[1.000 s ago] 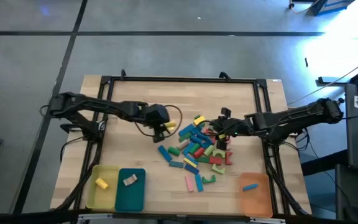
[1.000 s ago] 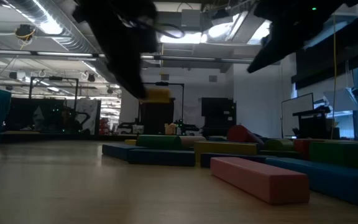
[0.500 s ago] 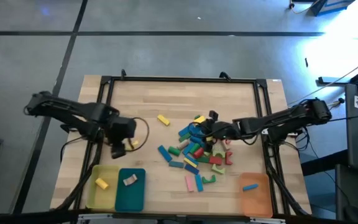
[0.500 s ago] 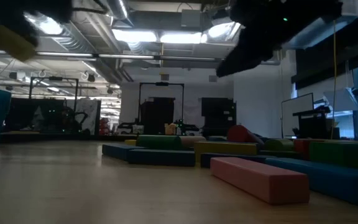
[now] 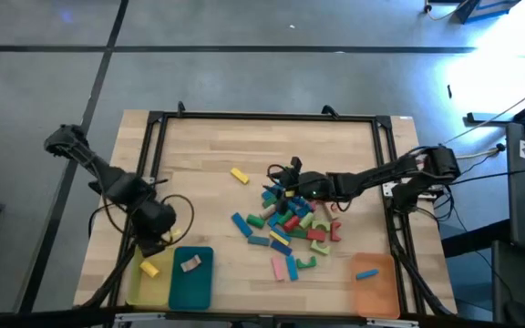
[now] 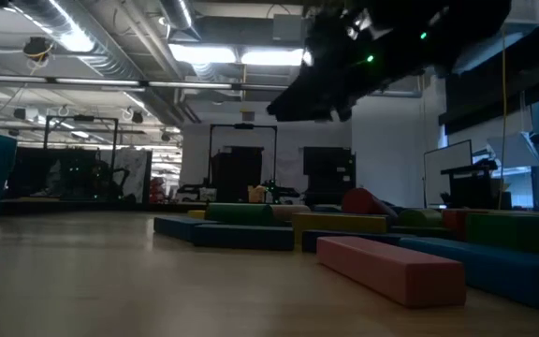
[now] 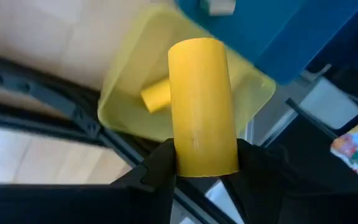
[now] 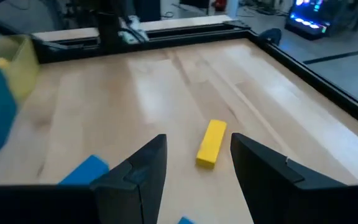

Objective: Sort blocks by size
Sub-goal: Put the yellow cylindrical block into the yellow bin

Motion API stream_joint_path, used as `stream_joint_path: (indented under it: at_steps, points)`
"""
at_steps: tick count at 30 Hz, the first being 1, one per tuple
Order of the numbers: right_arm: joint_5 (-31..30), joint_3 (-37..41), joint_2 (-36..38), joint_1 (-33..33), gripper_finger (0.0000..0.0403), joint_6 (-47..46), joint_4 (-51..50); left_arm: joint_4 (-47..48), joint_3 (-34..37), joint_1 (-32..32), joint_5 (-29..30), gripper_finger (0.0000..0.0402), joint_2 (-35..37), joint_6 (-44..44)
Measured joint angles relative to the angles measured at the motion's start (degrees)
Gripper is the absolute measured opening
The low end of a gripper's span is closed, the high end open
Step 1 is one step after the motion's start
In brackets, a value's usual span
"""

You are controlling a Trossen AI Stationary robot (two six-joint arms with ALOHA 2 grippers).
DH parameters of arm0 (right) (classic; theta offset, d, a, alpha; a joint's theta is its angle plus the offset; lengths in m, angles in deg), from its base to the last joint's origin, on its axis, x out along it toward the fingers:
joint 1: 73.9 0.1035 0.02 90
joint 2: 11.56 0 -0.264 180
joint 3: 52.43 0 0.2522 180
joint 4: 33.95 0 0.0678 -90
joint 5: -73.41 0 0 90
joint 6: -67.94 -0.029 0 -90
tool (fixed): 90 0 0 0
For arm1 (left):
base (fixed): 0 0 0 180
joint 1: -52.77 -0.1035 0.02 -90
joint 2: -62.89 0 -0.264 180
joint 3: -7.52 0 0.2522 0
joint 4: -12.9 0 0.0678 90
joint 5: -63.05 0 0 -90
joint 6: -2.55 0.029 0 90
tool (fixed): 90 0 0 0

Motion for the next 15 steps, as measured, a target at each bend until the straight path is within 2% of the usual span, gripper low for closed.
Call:
stream_joint_path:
  at_steps: [8, 15]
  points:
    - [1.5, -0.7, -4.8, -3.9, 0.0182, -4.8, 3.9, -7.6, 0.0, 9.2, 0.1, 0.0127, -3.7, -10.5]
    - [1.5, -4.7, -8.7, -4.5, 0.0182, -5.0, 3.8, -7.9, 0.0, 14.1, 0.6, 0.0133, -9.1, -19.7]
